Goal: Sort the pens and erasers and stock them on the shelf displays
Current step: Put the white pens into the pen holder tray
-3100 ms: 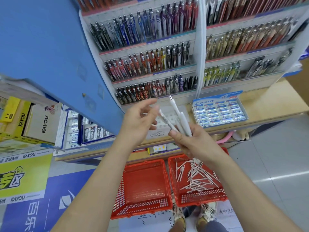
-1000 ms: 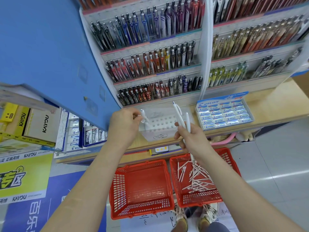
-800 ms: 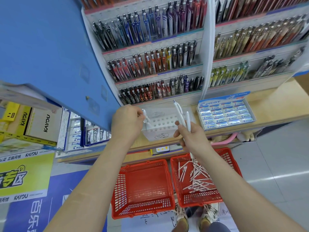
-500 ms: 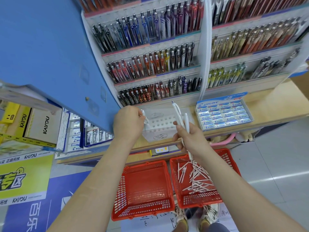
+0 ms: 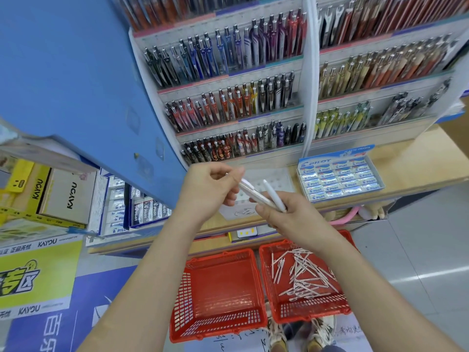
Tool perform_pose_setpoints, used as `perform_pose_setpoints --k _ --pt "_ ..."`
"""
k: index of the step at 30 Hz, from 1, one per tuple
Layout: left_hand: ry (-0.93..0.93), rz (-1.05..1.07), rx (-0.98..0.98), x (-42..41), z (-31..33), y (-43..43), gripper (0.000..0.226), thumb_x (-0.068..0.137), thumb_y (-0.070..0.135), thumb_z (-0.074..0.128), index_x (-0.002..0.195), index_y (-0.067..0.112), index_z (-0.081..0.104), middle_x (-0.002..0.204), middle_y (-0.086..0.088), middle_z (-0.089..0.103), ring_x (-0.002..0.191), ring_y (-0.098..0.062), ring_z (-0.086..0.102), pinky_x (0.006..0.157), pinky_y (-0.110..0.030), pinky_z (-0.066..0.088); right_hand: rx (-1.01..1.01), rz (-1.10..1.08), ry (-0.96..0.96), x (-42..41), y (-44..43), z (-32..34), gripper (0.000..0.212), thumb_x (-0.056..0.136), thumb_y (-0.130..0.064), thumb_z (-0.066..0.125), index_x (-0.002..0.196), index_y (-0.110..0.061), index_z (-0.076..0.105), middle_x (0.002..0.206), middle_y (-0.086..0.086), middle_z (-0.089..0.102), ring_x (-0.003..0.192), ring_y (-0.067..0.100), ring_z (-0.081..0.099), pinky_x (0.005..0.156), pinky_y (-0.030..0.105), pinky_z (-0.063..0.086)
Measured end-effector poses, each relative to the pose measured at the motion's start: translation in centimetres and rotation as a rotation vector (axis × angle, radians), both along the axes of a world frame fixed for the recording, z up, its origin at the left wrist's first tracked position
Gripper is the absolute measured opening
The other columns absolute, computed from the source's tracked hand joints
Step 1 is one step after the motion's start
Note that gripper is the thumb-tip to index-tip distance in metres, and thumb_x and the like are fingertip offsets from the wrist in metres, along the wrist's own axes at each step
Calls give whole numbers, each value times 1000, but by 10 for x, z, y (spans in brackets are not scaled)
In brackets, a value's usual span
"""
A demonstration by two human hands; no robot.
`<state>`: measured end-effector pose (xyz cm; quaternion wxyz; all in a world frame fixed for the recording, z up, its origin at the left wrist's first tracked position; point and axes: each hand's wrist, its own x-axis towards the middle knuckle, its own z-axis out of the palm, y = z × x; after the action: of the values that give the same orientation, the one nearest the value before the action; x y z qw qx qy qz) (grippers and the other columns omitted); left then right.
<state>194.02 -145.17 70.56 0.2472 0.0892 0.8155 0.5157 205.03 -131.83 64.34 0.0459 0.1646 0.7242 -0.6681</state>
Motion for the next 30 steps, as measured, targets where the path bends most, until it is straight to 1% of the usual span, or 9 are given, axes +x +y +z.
perform_pose_setpoints --k 4,6,10,13,16,18,21,24,30 --pt "-7 60 31 -3 3 -12 8 87 4 63 92 6 70 76 -15 71 62 -14 69 61 -19 55 -430 -105 -83 2 5 0 36 91 -41 54 105 -10 66 60 3 46 42 10 31 39 18 23" --pt "-20 77 57 -3 6 -15 11 85 1 65 95 4 69 78 -15 72 66 -16 70 62 -19 56 -489 -159 -105 2 6 -1 41 83 -45 58 99 -8 65 60 3 49 40 10 31 38 17 22" --pt "70 148 66 -1 9 -18 9 83 4 68 85 12 71 72 -12 71 64 -18 69 64 -24 57 -527 -268 -118 -5 3 -4 24 83 -36 66 88 -14 57 58 0 47 42 9 29 37 18 23" --pt "387 131 -102 -5 7 -27 18 85 11 67 77 27 68 66 0 68 64 -18 68 65 -33 57 -337 -400 -137 -9 5 -10 15 92 -24 61 85 -13 55 58 2 43 43 11 31 38 20 26" --pt "636 16 -317 -4 8 -32 8 87 18 64 81 21 69 62 6 64 62 -22 63 66 -41 54 61 -345 -150 -13 11 -21 4 92 -18 59 93 -15 61 64 4 55 50 15 46 47 27 39" --pt "697 -13 -395 -2 7 -30 7 87 19 63 84 18 69 63 6 63 62 -21 61 66 -41 51 241 -251 -159 -17 13 -28 8 92 -22 58 98 -17 62 73 7 62 57 19 52 55 32 44" --pt "642 80 -315 -3 8 -31 6 87 20 64 84 21 69 63 12 63 62 -19 64 67 -41 53 416 -155 -197 -21 11 -36 20 91 -27 59 89 -8 65 79 14 66 67 30 59 63 40 49" --pt "691 121 -307 -5 12 -33 7 87 21 64 83 21 69 63 11 63 62 -16 64 67 -38 54 507 -178 -226 -19 9 -44 23 88 -31 63 83 -9 69 77 13 67 72 32 62 65 43 52" --pt "757 -35 -537 -11 -7 -32 12 88 24 63 85 15 70 74 -2 71 70 -24 64 68 -36 50 443 -233 -230 -17 -1 -47 27 84 -34 67 73 -10 71 69 9 69 63 28 63 59 42 53"
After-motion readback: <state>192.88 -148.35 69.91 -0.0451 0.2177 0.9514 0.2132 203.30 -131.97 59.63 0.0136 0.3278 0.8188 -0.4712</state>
